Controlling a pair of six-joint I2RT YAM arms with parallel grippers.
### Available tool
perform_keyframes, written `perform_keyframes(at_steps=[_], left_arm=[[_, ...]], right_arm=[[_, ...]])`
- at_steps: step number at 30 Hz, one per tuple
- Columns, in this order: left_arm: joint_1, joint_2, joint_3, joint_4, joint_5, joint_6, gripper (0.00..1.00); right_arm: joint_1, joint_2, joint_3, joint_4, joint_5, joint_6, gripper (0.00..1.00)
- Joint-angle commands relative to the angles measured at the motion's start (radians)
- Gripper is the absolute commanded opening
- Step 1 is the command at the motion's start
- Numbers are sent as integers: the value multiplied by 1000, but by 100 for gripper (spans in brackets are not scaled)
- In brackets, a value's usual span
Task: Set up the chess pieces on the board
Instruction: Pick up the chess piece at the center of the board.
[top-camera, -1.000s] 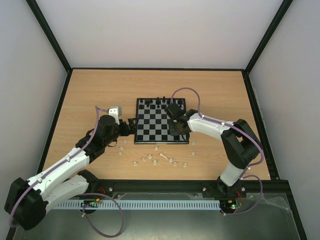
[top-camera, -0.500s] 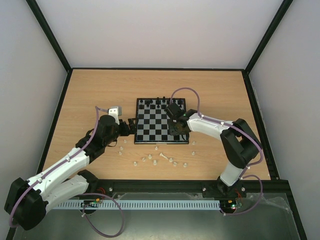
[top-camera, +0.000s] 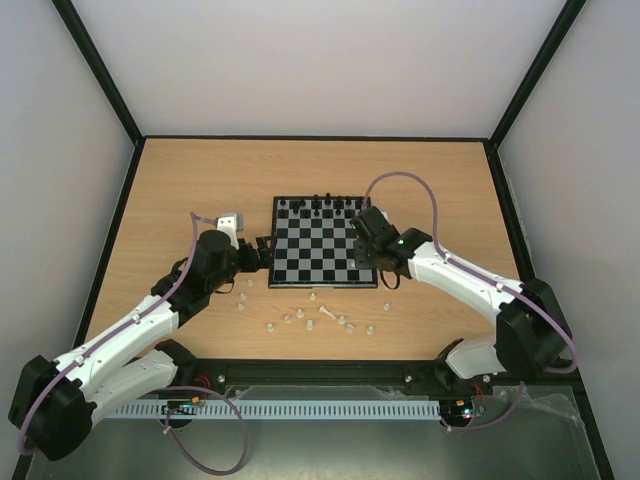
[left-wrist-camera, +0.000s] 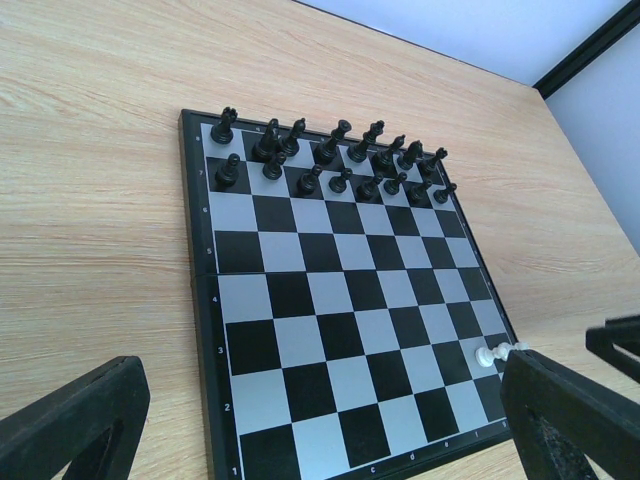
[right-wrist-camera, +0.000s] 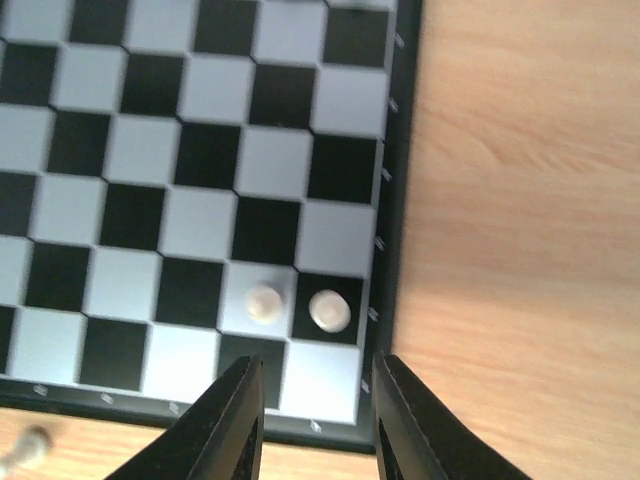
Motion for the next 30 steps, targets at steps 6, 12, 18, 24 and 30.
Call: perform_keyframes(at_steps=[6, 12, 18, 24, 30], left_arm=[[-6, -25, -23, 4, 15, 1, 99], [-5, -18, -23, 8, 24, 0, 99], [-5, -19, -24, 7, 17, 1, 99], [-5, -5, -25, 16, 24, 0, 99], [-6, 3, -27, 20, 28, -2, 99]], right_arm=[[6, -130, -186, -95, 69, 138, 34], [-1, -80, -223, -68, 91, 174, 36], [-23, -21, -250, -17, 95, 198, 36], [-43, -21, -289, 21, 80, 211, 34], [-62, -4, -312, 54, 55, 201, 30]])
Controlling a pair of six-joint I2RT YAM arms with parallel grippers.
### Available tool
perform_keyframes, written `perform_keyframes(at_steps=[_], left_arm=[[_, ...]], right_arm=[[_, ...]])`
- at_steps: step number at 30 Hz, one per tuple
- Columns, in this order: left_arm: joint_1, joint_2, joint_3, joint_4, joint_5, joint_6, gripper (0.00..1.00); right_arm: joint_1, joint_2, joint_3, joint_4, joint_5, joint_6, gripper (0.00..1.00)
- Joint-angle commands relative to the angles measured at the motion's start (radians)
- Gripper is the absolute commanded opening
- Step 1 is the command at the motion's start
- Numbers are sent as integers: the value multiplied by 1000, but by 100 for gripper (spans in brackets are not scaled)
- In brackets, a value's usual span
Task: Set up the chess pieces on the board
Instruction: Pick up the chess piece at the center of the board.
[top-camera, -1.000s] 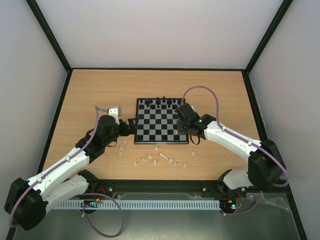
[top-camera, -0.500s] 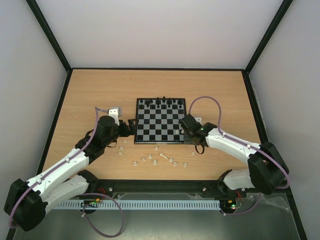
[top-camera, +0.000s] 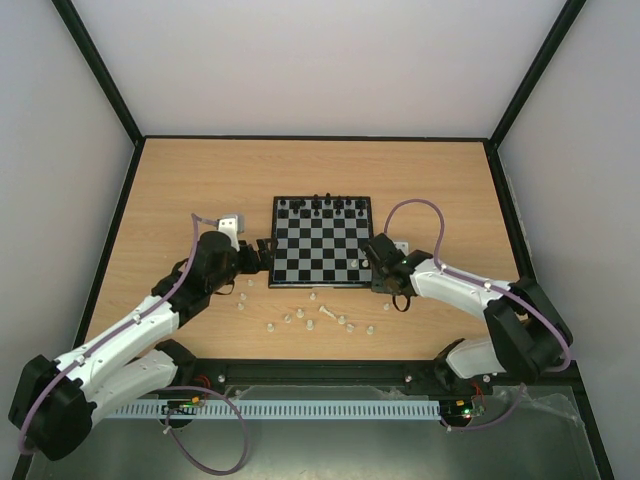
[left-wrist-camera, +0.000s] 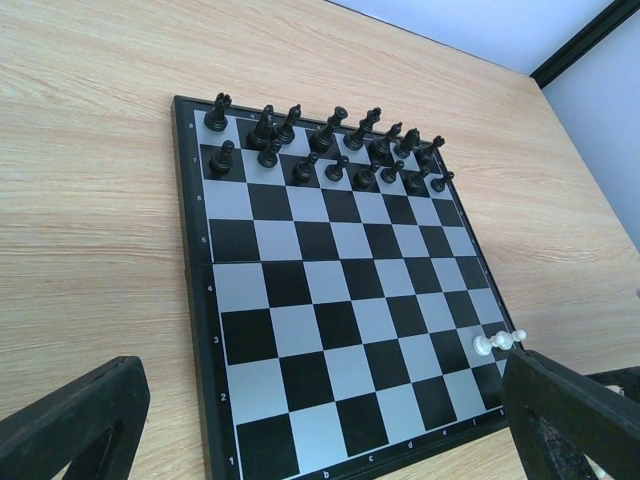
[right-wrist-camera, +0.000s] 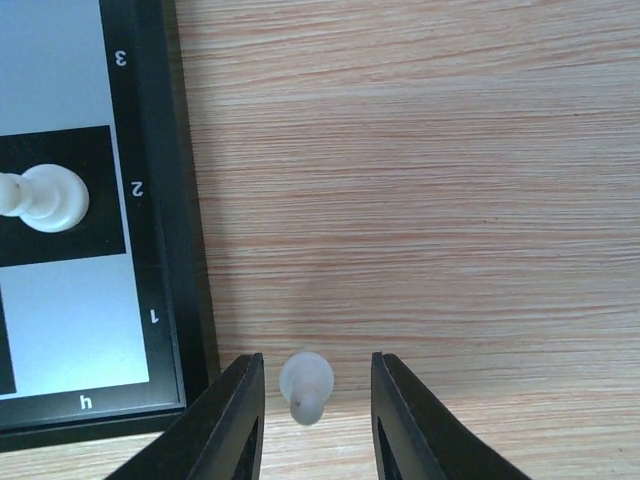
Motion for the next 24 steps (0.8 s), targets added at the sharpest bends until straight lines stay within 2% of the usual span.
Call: perform_keyframes(at_steps=[1, 8, 15, 24], left_arm=[[-6, 5, -15, 17, 8, -1, 99], [-6, 10, -16, 18, 6, 0, 99], [-7, 15, -16, 21, 6, -1, 99], [-7, 19, -13, 19, -1, 1, 99]], right_arm=[[-13, 26, -31, 21, -11, 9, 30], [-18, 41, -33, 32, -16, 2, 22], [-19, 30, -15, 27, -13, -6, 7], [-1, -78, 109, -82, 14, -36, 3]])
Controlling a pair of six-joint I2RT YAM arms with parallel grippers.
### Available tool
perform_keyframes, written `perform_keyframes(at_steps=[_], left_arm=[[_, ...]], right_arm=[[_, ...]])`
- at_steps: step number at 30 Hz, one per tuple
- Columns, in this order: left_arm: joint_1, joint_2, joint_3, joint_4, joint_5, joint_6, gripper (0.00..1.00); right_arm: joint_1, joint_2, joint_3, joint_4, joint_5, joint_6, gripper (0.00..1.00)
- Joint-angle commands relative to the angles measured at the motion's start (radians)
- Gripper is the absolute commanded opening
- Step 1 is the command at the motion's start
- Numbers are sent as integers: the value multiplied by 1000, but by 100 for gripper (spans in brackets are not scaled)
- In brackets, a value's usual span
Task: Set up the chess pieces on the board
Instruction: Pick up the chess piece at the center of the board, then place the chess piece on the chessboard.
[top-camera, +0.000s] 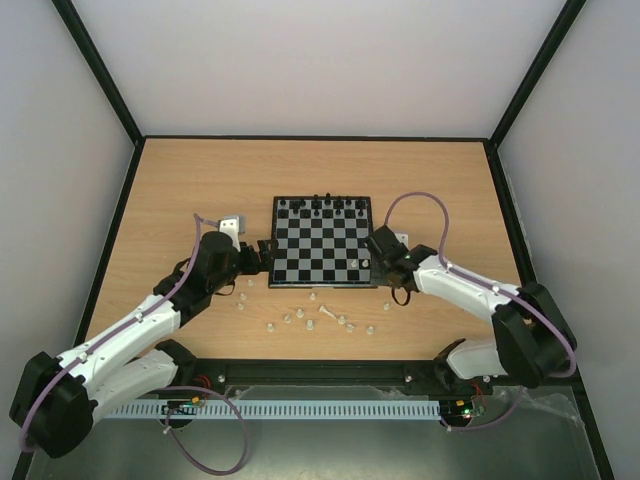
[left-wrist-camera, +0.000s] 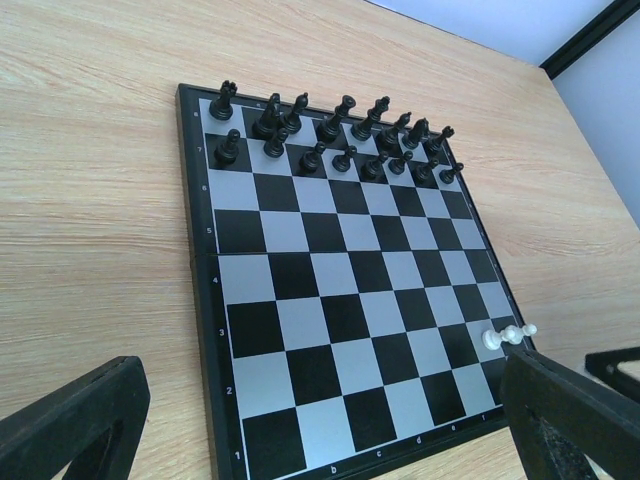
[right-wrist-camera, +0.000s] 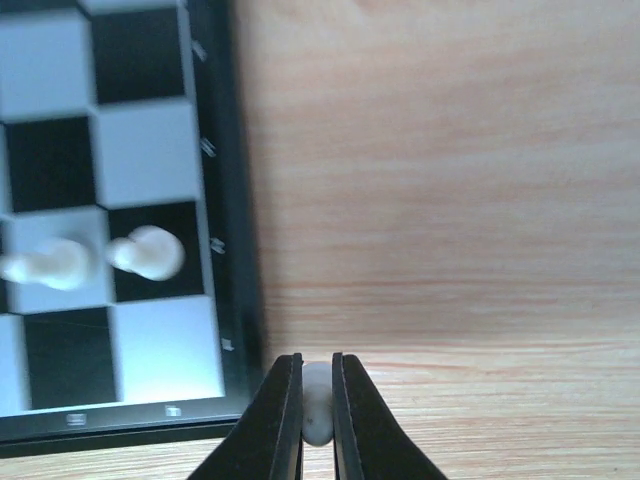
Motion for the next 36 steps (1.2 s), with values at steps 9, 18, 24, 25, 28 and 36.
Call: perform_keyframes(at_steps=[9, 18, 24, 25, 28, 36], left_arm=[[-6, -4, -7, 7, -32, 4, 99], [-4, -9, 0, -32, -111, -14, 99], [-4, 9, 6, -37, -123, -16, 99], [-3, 11, 8, -37, -123, -16, 99], [-4, 12, 8, -37, -124, -14, 99], [-4, 15, 9, -37, -127, -12, 99]], right_arm=[[97, 17, 278, -108, -41, -103, 5], [122, 255, 408, -93, -122, -164, 5], [131, 353, 437, -84, -138, -179, 6], [132, 362, 438, -81, -140, -182, 6], [132, 387, 442, -71, -148, -186, 6], [133, 426, 457, -62, -155, -192, 9]])
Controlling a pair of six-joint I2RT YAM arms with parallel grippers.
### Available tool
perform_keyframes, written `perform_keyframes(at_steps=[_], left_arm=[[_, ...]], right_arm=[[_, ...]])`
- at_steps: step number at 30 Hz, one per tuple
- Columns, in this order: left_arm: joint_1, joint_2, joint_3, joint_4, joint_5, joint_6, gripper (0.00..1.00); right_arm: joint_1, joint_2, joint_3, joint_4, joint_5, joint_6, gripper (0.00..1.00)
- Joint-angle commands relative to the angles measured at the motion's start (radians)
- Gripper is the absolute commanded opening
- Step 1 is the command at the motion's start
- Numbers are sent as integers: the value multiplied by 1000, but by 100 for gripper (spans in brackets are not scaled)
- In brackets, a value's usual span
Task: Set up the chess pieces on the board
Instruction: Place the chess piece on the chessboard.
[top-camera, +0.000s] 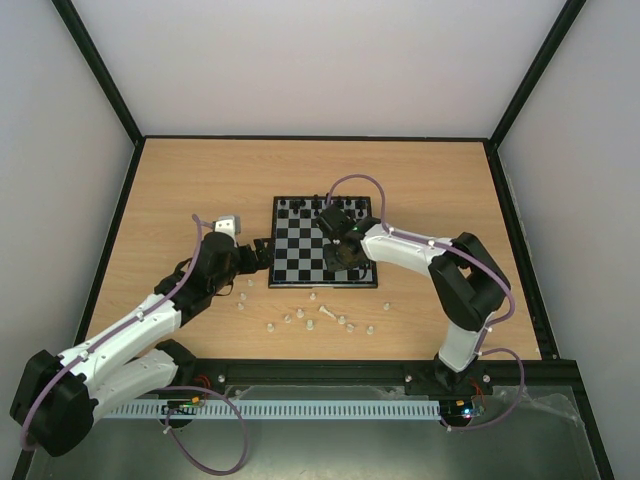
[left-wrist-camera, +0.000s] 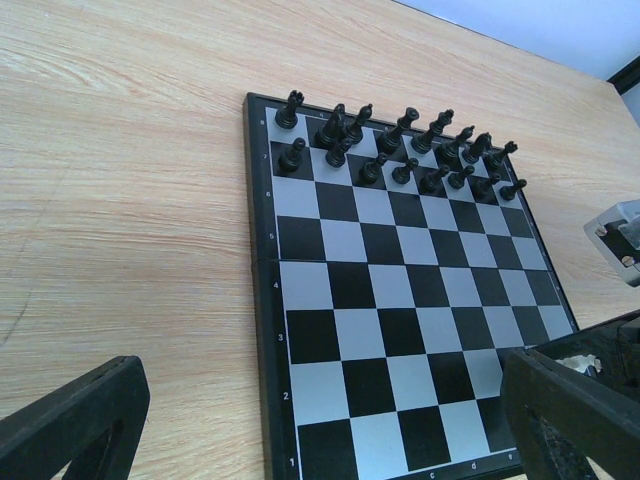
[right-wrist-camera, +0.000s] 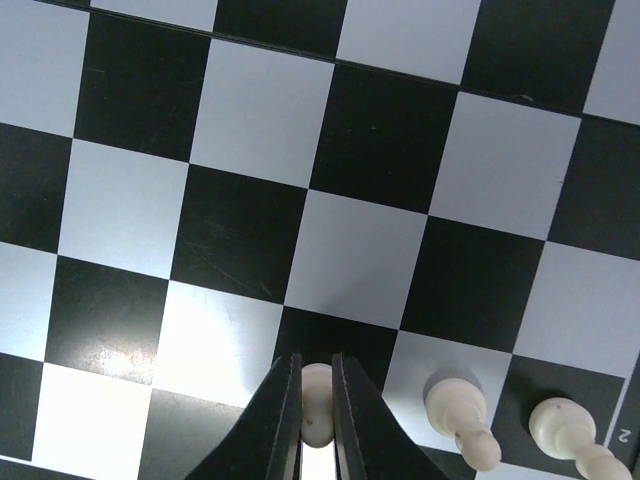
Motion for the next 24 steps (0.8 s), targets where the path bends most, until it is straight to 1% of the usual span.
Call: perform_keyframes(at_steps=[1, 4, 9, 14, 20, 24], left_arm=[[-1, 5, 9, -4, -17, -1, 99], [-1, 6, 9, -4, -17, -1, 99], [-2, 6, 9, -3, -17, -1, 99], [-1, 4, 9, -4, -18, 1, 99], [-1, 5, 8, -4, -19, 0, 99], [-2, 3, 8, -4, -15, -2, 99]], right_arm=[[7, 24, 31, -21, -9, -15, 10], [7, 31, 33, -20, -7, -16, 11], [8, 17, 26, -13, -5, -15, 19], [8, -14, 19, -19, 3, -13, 23], [31, -153, -37, -40, 43, 13, 27], [36, -267, -122, -61, 73, 49, 30]])
